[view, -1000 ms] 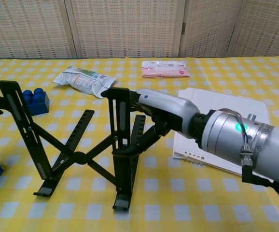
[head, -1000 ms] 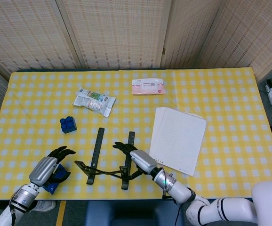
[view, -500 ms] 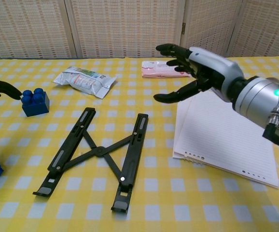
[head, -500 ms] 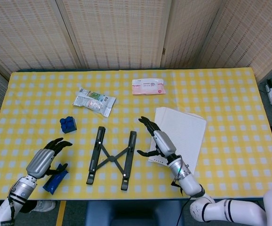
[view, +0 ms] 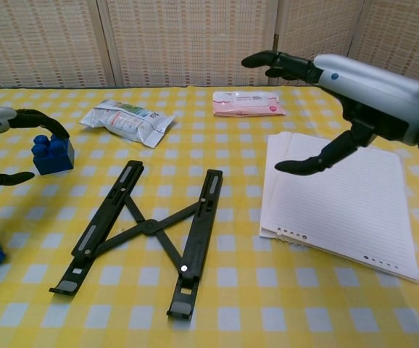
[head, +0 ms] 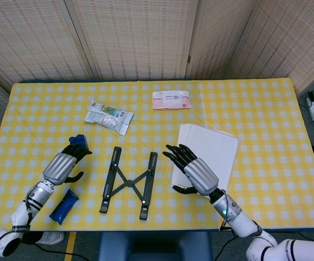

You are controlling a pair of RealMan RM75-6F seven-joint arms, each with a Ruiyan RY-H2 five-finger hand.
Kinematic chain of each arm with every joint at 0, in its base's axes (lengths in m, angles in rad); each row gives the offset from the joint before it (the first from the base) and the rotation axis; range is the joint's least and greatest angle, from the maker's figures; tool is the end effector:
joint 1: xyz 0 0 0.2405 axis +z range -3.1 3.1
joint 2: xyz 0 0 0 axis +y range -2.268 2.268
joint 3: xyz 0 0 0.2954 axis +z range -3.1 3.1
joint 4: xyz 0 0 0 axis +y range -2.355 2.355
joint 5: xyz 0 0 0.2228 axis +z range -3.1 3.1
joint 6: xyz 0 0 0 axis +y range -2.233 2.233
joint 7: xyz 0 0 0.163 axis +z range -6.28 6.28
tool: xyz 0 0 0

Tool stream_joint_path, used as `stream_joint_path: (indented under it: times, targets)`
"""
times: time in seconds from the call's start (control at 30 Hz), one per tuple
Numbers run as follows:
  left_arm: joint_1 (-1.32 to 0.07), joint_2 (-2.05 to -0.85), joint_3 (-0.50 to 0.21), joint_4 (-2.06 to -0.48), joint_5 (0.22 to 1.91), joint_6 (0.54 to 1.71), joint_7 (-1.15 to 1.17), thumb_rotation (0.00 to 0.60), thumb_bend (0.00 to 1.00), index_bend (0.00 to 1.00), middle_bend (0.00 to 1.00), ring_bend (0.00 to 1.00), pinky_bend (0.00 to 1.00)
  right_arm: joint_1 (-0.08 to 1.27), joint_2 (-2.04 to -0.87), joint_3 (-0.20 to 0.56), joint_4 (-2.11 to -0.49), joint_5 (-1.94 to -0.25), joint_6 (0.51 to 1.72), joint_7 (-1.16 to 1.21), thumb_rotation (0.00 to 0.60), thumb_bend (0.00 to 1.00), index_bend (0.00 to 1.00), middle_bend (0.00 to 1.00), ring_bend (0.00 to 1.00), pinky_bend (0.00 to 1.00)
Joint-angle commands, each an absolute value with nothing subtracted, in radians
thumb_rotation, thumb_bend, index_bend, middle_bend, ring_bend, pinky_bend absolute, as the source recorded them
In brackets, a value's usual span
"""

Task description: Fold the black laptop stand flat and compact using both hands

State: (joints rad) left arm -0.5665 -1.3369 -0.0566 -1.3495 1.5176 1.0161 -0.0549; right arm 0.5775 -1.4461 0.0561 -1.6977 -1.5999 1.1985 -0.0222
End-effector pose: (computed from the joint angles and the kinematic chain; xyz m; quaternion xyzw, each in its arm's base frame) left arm -0.2777 0.3604 0.0431 -0.7635 -0.3463 -0.3524 0.4159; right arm -0.1491 -0.2967 0.0040 0.7228 -0.3650 0.5179 0.2759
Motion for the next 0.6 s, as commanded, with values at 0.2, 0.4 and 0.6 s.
stream_joint_path:
  times: [0.2,0.4,0.6]
  targets:
    - [-0.665,-1.482,-0.075,-1.180,1.504,0.919,0.097,0.600,0.34,0.09,0.07,0.00,0.09,0.574,-1.484,-0.003,-1.618,-1.715,1.210,-0.160,0.600,0.25,0.00,0.00,0.00,0.00]
    - [-0.688,-1.563,-0.085,-1.103,1.476,0.907,0.134,0.600,0.26,0.05,0.01,0.00,0.04,0.571,-1.556,0.000,-1.551,-1.720,1.205,-0.233,0.600,0.25,0.00,0.00,0.00,0.00]
    - [-0.702,-1.620,-0.102,-1.053,1.431,0.895,0.182,0.600,0.25,0.04,0.00,0.00,0.02,0.561,-1.613,0.012,-1.516,-1.697,1.204,-0.298,0.600,0.25,0.00,0.00,0.00,0.00]
